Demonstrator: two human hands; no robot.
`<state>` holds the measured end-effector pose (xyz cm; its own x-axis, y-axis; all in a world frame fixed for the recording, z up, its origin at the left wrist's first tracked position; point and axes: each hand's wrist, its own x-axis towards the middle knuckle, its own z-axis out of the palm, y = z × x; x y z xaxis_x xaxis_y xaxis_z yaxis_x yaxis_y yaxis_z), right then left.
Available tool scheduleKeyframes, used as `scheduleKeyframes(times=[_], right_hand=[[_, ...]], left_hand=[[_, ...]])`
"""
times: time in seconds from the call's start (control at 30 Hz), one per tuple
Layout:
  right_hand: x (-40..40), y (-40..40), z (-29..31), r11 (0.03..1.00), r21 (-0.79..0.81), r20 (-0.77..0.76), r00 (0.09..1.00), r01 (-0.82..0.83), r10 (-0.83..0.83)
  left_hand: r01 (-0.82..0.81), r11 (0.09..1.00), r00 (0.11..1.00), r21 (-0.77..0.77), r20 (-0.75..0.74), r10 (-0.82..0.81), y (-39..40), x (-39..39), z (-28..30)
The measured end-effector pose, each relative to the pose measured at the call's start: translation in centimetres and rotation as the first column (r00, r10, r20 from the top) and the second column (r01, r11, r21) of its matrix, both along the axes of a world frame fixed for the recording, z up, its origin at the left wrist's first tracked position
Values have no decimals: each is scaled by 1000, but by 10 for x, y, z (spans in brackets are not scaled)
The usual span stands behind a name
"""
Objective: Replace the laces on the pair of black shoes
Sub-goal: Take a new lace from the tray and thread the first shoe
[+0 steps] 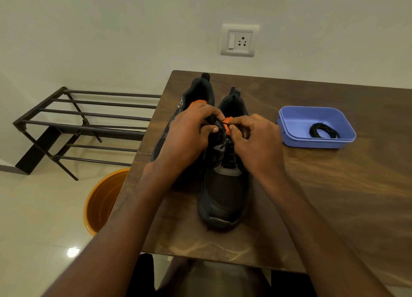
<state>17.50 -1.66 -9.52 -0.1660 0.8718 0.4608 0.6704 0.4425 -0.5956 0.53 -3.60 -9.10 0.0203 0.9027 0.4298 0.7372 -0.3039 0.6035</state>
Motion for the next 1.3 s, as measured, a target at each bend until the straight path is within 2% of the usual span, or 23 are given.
scheduleKeyframes(times=[0.23, 0.3, 0.5, 0.63, 0.73, 0.97, 1.13, 1.3], right_hand=[[3, 3, -4, 995, -87, -247, 969, -41, 18], [6, 4, -2, 996, -85, -239, 971, -29, 8], [8, 9, 4, 997, -44, -86, 995, -56, 52], [13, 11, 6, 970, -198, -221, 970, -144, 99], [13, 10, 6, 957, -234, -287, 952, -173, 102], [4, 11, 3, 958, -257, -219, 973, -128, 71], [5, 12, 1, 970, -207, -133, 986, -125, 98], [8, 10, -1, 975, -175, -63, 990, -138, 129]], left_hand=[[-14, 1000, 1000, 25, -22, 15, 3, 1, -4], [-18, 999, 1000, 28, 1, 18, 2, 0, -5], [-11, 999, 998, 39, 64, 9, -1, 0, -3], [-5, 999, 997, 51, 78, 1, -1, 0, -4], [-8, 998, 997, 56, 72, 3, -1, -1, -3], [5, 999, 997, 37, 81, -8, -3, 2, -2], [22, 999, 994, -24, 111, -19, -7, -3, 2], [-6, 999, 1000, 44, -9, 6, -6, 2, -3]])
